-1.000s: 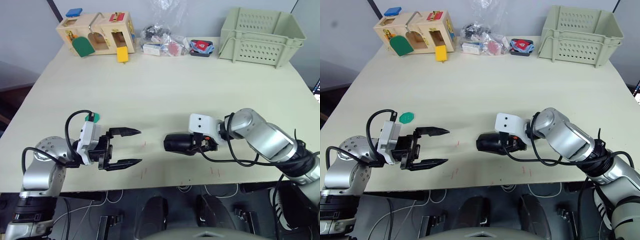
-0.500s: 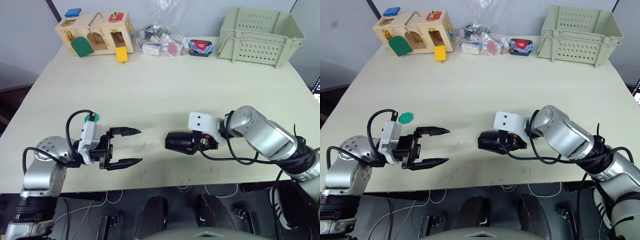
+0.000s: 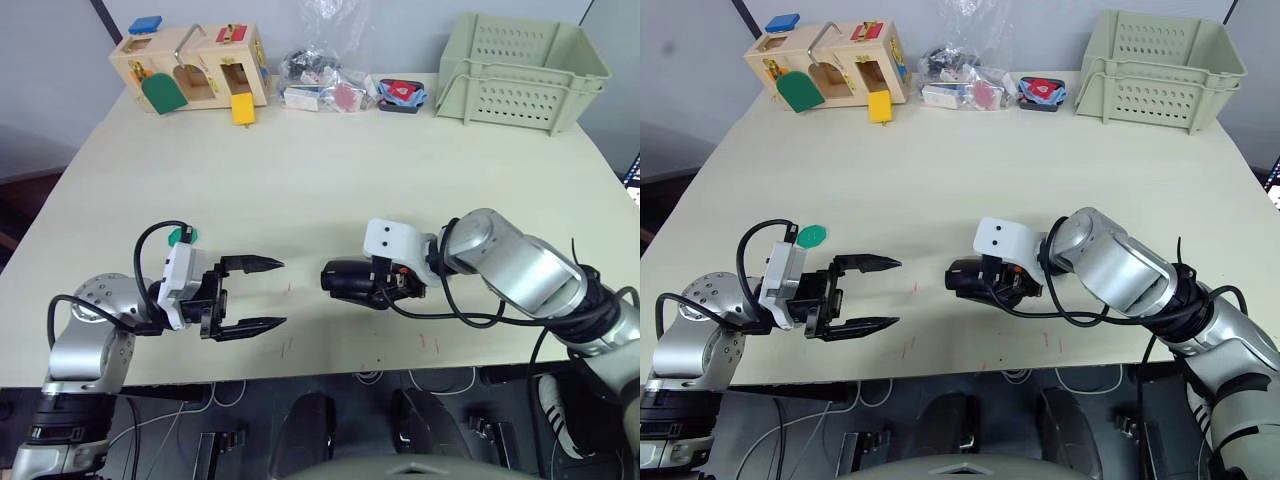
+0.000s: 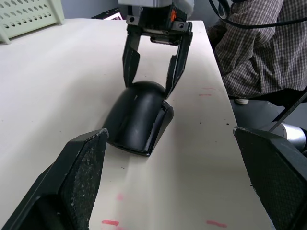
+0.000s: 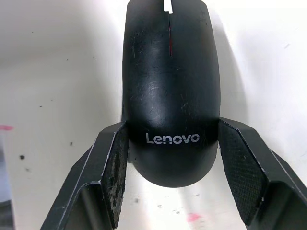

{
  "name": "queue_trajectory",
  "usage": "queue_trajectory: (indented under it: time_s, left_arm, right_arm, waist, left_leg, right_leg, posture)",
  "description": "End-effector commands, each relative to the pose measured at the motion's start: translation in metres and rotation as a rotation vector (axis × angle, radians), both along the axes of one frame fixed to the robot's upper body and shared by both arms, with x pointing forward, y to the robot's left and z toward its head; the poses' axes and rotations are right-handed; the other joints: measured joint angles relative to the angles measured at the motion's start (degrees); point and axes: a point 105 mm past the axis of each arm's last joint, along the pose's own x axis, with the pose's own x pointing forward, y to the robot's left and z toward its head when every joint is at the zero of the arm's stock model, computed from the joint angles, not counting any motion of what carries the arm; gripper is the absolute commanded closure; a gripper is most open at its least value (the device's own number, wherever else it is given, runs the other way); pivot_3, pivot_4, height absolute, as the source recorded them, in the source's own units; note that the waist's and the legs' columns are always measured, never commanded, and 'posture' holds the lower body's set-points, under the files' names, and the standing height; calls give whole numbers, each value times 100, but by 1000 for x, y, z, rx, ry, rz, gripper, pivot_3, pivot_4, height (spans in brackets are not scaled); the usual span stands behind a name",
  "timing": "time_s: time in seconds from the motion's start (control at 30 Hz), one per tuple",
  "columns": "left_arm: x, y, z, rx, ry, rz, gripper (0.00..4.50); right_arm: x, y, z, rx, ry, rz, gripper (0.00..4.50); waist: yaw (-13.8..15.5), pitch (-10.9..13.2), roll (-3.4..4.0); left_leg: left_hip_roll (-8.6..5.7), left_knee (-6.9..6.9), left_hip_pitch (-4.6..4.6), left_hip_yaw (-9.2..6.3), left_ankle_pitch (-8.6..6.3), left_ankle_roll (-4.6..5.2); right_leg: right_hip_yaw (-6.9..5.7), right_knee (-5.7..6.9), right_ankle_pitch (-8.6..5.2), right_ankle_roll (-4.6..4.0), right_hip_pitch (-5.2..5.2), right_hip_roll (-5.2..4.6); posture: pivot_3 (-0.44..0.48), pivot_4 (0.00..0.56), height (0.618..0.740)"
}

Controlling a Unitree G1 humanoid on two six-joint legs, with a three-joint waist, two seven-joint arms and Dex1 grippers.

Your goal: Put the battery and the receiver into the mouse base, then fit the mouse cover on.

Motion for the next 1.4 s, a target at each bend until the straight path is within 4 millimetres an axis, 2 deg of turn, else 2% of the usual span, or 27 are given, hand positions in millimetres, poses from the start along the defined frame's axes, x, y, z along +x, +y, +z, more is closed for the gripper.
queue_trajectory:
  time_s: [0.03,0.3,1.4]
  left_arm:
    - [-1,-3,3,-4,-23,-10,0]
    - [-1,-3,1,-7,-19,-10,0]
    - [-3,-4,-4,-14,-13,-11,0]
  right_arm:
    - [-2,4,11,-10,-39,8,2210]
    - [-6,4,6,-37,-15,-8,2210]
    - [-6,-7,0,-78,-3,-58,2210]
  waist:
    - [0,0,0]
    - [-1,-1,-1]
    - [-1,-1,-1]
  left_leg:
    - [0,0,-1,0,0,0]
    - [-2,9,-70,-6,3,-3]
    - [-3,9,-70,-6,2,-3]
  right_leg:
    - [0,0,0,0,-2,0]
    - [-4,10,16,22,-69,0]
    - [-5,8,16,24,-68,0]
  posture:
    - [0,150,740]
    - [0,150,740]
    - [0,150,740]
